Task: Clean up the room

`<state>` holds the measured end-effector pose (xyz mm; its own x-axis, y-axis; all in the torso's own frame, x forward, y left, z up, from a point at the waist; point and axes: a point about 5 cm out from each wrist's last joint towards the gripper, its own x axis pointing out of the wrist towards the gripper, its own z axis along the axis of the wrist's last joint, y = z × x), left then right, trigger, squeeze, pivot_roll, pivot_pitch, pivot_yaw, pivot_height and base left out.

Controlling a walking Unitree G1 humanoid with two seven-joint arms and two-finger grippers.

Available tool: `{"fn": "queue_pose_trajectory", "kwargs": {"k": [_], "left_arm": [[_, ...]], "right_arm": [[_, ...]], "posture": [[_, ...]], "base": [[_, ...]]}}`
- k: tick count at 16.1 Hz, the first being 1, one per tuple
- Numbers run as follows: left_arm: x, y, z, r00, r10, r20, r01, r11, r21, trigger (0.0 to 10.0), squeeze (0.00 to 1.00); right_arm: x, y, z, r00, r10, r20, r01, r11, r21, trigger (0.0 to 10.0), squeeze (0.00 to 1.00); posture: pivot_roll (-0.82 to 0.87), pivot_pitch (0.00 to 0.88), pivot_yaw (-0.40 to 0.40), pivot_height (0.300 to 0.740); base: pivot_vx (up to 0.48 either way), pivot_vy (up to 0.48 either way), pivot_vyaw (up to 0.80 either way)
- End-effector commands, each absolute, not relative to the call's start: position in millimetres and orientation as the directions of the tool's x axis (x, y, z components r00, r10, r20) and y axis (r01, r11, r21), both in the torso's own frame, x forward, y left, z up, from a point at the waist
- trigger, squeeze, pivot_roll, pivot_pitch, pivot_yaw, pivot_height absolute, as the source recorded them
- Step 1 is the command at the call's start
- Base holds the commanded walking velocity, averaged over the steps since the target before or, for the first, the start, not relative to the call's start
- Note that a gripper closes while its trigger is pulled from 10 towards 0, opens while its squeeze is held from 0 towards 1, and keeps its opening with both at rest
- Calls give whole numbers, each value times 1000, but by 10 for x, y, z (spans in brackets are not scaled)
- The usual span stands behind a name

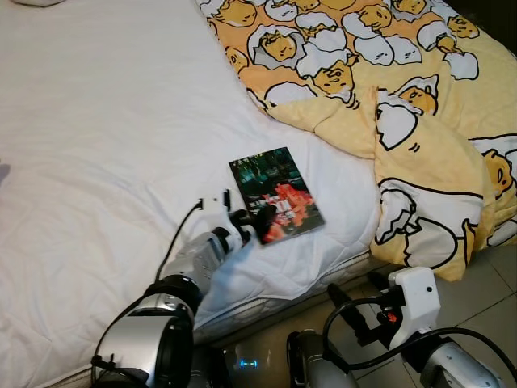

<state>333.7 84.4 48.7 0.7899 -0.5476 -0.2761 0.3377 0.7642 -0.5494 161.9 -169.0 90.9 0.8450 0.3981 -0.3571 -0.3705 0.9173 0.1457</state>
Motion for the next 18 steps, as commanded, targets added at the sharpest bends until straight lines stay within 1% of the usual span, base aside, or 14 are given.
{"fn": "queue_pose_trajectory", "kwargs": {"k": [1,2,3,4,6,7,10,11,15,16,18], "left_arm": [[3249,730,389,743,-585,-325,356,757,-548,4824,0],[3196,690,330,721,-595,-354,357,758,-547,0,0],[3160,642,281,721,-578,-382,313,764,-564,0,0],[3158,612,281,736,-566,-372,247,735,-631,0,0],[3128,579,242,753,-536,-382,137,695,-705,0,0],[3120,574,233,759,-528,-381,120,688,-716,0,0],[3079,527,200,781,-508,-364,40,622,-782,0,0],[3067,512,193,780,-513,-358,39,611,-790,0,0],[3004,446,148,758,-535,-374,64,632,-773,0,0],[2985,417,139,747,-546,-379,91,648,-756,0,0],[2974,358,157,732,-578,-362,139,646,-751,0,0]], "right_arm": [[1589,-1654,910,837,412,-359,-379,911,162,10000,0],[1597,-1638,905,837,415,-357,-380,910,165,10000,0],[1602,-1617,894,837,416,-356,-378,909,173,10000,0],[1601,-1606,887,836,416,-357,-376,909,178,10000,0],[1594,-1581,871,835,417,-359,-373,909,188,10000,0],[1592,-1570,869,834,418,-359,-373,908,191,10000,0],[1551,-1550,848,832,415,-367,-363,909,204,10000,0],[1543,-1543,845,832,414,-370,-361,910,206,10000,0],[1537,-1526,834,831,413,-373,-358,910,209,10000,0],[1539,-1522,834,832,412,-372,-357,910,209,10000,0],[1541,-1521,835,834,409,-371,-354,912,209,10000,0]], "posture": [[-393,214,10,703],[-389,209,12,703],[-385,206,16,703],[-383,205,17,703],[-383,205,18,703],[-388,206,20,703],[-391,209,22,703],[-391,209,21,703],[-392,212,23,703],[-393,212,24,703],[-393,211,24,703]], "base": [[0,0,0],[0,0,0],[0,0,0],[0,0,0],[0,0,0],[0,0,0],[0,0,0],[0,0,0],[0,0,0],[0,0,0],[0,0,0]]}}
